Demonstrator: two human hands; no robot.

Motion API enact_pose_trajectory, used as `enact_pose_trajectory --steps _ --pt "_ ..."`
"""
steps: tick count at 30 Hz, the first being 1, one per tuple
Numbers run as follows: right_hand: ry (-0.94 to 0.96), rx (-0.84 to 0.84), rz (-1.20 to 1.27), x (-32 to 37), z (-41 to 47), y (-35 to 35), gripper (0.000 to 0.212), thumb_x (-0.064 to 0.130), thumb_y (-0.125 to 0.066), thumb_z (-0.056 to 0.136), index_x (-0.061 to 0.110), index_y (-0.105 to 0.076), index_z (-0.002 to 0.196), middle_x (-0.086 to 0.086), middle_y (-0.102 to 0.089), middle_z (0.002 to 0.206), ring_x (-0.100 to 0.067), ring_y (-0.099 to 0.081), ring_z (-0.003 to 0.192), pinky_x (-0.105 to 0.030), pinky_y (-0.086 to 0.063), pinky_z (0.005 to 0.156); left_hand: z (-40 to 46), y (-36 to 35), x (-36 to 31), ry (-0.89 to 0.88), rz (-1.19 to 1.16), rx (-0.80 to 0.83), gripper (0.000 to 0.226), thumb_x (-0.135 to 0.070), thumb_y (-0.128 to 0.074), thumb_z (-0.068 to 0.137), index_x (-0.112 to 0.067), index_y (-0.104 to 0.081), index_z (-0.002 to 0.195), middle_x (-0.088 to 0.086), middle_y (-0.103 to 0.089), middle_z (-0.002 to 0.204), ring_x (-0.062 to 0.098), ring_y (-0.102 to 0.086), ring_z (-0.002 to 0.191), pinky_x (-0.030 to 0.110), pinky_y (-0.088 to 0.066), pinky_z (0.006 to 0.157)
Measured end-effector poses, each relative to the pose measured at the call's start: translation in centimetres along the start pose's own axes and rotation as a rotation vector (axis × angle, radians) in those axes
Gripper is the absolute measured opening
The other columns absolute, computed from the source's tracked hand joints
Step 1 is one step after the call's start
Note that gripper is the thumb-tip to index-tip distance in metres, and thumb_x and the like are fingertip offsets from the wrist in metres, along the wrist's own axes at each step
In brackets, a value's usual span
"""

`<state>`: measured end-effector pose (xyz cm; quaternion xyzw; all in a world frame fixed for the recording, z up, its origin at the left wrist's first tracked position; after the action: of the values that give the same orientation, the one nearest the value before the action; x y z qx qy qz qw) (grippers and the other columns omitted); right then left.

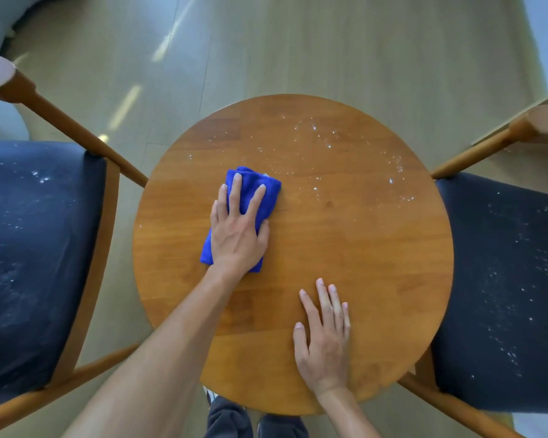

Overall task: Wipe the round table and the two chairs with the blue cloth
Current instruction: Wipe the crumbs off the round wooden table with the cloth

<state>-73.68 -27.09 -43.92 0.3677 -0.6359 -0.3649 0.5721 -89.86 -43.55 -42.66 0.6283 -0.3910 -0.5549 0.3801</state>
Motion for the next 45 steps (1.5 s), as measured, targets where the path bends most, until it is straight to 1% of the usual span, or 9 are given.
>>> enact_pose_trajectory --steps 5,9,13,16,19,25,31,39,45 --pt "-0.089 -0.205 0.185 3.9 3.9 1.6 0.033 0.018 -0.051 0.08 0.007 -0.069 0.105 -0.013 -0.054 0.133 -0.035 -0.048 0.126 -0.057 -0.037 0.104 -3.8 3.6 4.5 0.106 -0.123 -0.143 0.054 -0.035 -0.031 0.096 -0.023 -0.032 0.149 0.005 -0.019 0.159 0.024 -0.012 0.148 0.045 -0.008 0.118" --pt "-0.111 -0.054 0.274 11.3 11.4 -0.4 0.069 0.04 -0.057 0.084 0.018 -0.034 0.146 -0.018 -0.02 0.155 -0.033 -0.024 0.14 -0.045 -0.023 0.113 -8.6 3.5 8.1 0.155 0.004 -0.127 0.054 -0.02 -0.042 0.09 -0.01 -0.041 0.143 0.015 -0.031 0.154 0.033 -0.025 0.144 0.053 -0.021 0.116" --pt "-0.221 0.139 0.055 14.3 16.5 -4.6 0.082 0.052 -0.048 0.092 0.021 -0.003 0.153 -0.024 0.011 0.156 -0.038 -0.001 0.145 -0.045 -0.009 0.117 -10.9 1.2 9.1 0.029 0.152 -0.046 0.053 -0.027 -0.035 0.092 -0.01 -0.047 0.141 0.017 -0.036 0.151 0.034 -0.031 0.141 0.054 -0.027 0.112" --pt "-0.164 0.072 -0.106 15.4 16.4 -5.3 0.067 0.036 -0.047 0.092 0.015 -0.022 0.151 -0.029 -0.004 0.156 -0.043 -0.014 0.142 -0.051 -0.022 0.112 -10.9 0.4 9.9 0.024 0.209 -0.073 0.055 -0.028 -0.035 0.091 -0.01 -0.046 0.141 0.017 -0.033 0.153 0.033 -0.028 0.143 0.053 -0.024 0.114" --pt "0.105 0.033 -0.17 16.5 15.2 -5.8 0.06 0.025 -0.054 0.08 0.012 -0.049 0.139 -0.028 -0.032 0.148 -0.043 -0.036 0.135 -0.051 -0.039 0.103 -10.4 0.2 9.5 0.049 0.174 -0.111 0.055 -0.024 -0.038 0.083 -0.007 -0.052 0.134 0.02 -0.037 0.149 0.036 -0.03 0.141 0.055 -0.023 0.113" --pt "0.416 0.126 -0.192 12.4 15.1 -3.9 0.061 0.024 -0.06 0.073 0.011 -0.055 0.133 -0.027 -0.036 0.147 -0.041 -0.04 0.133 -0.049 -0.042 0.1 -7.4 1.1 7.1 0.066 0.09 -0.137 0.047 -0.023 -0.044 0.081 -0.004 -0.058 0.122 0.021 -0.043 0.143 0.037 -0.034 0.138 0.057 -0.022 0.114" --pt "0.18 -0.005 -0.209 1.7 17.1 2.9 0.065 0.013 -0.07 0.077 0.014 -0.05 0.138 -0.022 -0.031 0.151 -0.04 -0.037 0.136 -0.051 -0.038 0.103 -2.2 0.4 5.4 0.012 0.15 0.002 0.058 -0.035 -0.037 0.088 -0.011 -0.048 0.139 0.02 -0.032 0.152 0.038 -0.026 0.143 0.06 -0.019 0.114" --pt "-0.688 -0.283 -0.169 -9.8 17.0 8.9 0.063 0.038 -0.05 0.094 0.021 -0.027 0.15 -0.017 -0.009 0.159 -0.039 -0.02 0.14 -0.051 -0.018 0.111 -2.1 -0.9 6.0 -0.04 0.269 -0.007 0.06 -0.04 -0.032 0.092 -0.012 -0.04 0.145 0.021 -0.024 0.155 0.038 -0.019 0.145 0.06 -0.015 0.115" --pt "-0.329 -0.219 -0.219 0.0 19.0 3.3 0.06 0.045 -0.055 0.09 0.019 -0.044 0.142 -0.019 -0.025 0.155 -0.041 -0.036 0.131 -0.051 -0.036 0.095 -2.1 -0.9 5.9 -0.043 0.275 -0.04 0.061 -0.041 -0.032 0.091 -0.011 -0.04 0.144 0.021 -0.024 0.154 0.038 -0.019 0.144 0.059 -0.014 0.115"
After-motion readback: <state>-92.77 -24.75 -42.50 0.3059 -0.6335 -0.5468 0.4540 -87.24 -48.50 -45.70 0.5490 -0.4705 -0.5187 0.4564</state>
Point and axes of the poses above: each hand's wrist, its own z-axis towards the middle knuckle, its own y-axis out of the back of the hand, x = y × z, the point moved 6 cm from there along z, towards the middle knuckle
